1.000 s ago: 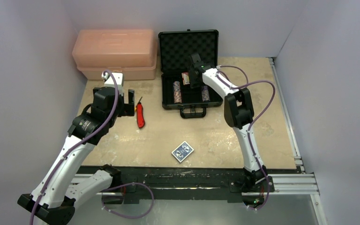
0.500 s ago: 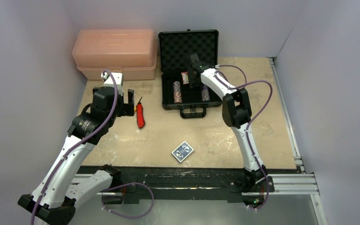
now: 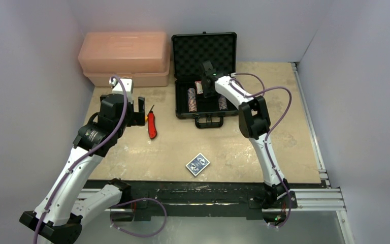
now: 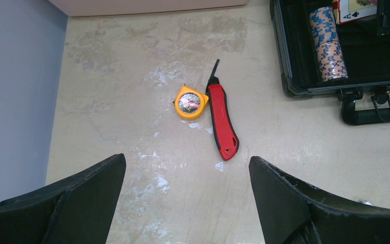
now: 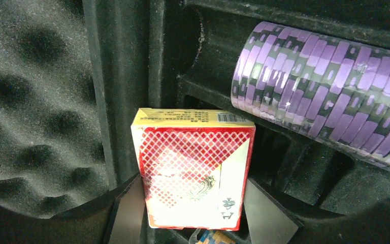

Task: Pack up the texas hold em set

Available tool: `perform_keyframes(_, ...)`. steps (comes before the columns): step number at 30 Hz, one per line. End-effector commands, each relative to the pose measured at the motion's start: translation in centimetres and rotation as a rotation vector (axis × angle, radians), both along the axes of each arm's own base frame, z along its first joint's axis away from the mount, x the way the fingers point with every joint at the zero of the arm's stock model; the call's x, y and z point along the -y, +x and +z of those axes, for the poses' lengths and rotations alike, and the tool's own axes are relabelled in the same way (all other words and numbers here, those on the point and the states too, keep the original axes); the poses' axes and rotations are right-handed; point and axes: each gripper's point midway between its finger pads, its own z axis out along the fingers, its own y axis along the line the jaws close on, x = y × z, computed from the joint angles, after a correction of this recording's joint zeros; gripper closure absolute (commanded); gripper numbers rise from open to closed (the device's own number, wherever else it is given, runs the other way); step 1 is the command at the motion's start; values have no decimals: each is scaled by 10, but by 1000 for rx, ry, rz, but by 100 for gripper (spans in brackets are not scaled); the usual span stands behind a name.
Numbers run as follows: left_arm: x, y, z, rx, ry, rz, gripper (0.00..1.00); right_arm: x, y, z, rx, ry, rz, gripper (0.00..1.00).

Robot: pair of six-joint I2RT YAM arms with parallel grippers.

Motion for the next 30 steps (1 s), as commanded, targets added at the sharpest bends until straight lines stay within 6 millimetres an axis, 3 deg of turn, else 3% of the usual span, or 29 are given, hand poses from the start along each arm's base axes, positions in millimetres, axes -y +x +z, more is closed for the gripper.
perform_keyframes(1, 0, 3, 12, 48, -8, -9, 9, -11, -26, -19, -88, 1, 16, 100)
perform_keyframes(20, -2, 3, 10, 46, 2, -2, 9, -13, -60, -32, -184, 57, 92, 100)
perform_keyframes(21, -2, 4, 10, 45, 4, -1, 9, -14, -61, -34, -191, 63, 101, 80)
perform_keyframes(22, -2, 4, 10, 45, 4, -1, 9, -18, -60, -33, -186, 76, 127, 71)
perform_keyframes(27, -2, 4, 10, 44, 5, 0, 9, -21, -62, -33, -185, 83, 172, 50)
perform_keyframes(30, -2, 4, 9, 43, 6, 1, 9, -20, -64, -30, -185, 71, 185, 24)
